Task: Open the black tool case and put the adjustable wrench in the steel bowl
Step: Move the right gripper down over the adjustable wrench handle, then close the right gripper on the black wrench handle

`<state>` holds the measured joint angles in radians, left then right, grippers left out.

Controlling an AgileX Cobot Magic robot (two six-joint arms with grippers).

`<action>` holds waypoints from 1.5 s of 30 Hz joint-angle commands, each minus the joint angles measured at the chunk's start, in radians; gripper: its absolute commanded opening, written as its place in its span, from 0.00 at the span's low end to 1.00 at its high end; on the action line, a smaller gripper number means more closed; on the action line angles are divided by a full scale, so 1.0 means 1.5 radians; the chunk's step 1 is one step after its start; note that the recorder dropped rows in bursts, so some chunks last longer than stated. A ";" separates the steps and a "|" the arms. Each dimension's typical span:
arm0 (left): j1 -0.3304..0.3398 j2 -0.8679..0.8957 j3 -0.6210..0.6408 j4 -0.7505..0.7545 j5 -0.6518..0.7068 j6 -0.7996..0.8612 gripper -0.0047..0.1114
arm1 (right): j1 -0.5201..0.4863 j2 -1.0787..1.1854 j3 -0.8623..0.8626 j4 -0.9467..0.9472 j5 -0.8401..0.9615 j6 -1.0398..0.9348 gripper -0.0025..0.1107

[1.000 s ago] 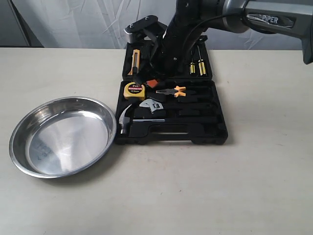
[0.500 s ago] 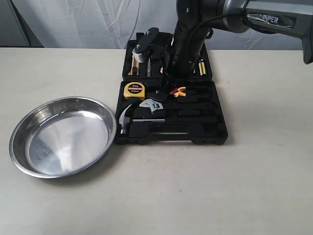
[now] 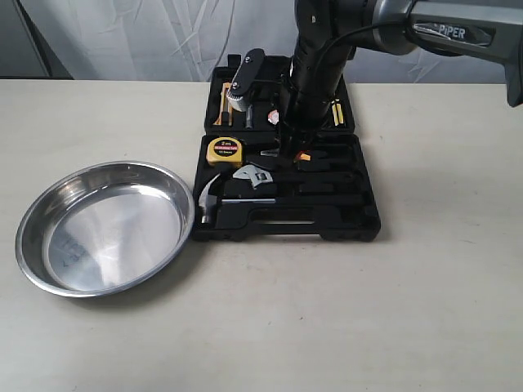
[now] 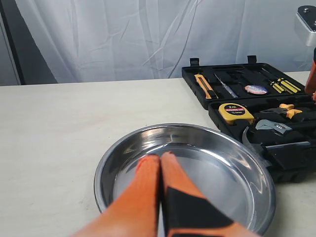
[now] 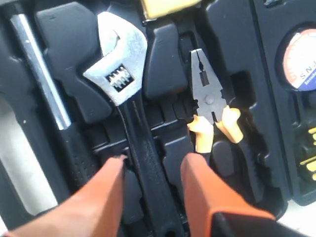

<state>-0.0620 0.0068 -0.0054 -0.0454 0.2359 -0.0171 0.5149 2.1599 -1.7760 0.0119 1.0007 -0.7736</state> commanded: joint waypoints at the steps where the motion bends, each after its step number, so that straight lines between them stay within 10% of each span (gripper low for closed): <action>1: 0.000 -0.005 0.004 0.003 0.002 0.001 0.04 | -0.004 0.002 -0.002 -0.004 -0.003 -0.053 0.37; 45: 0.000 -0.005 0.004 0.003 0.002 0.001 0.04 | -0.004 0.067 -0.002 0.033 -0.052 -0.223 0.37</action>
<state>-0.0620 0.0068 -0.0054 -0.0454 0.2359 -0.0171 0.5149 2.2660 -1.7760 0.0610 0.9330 -1.1032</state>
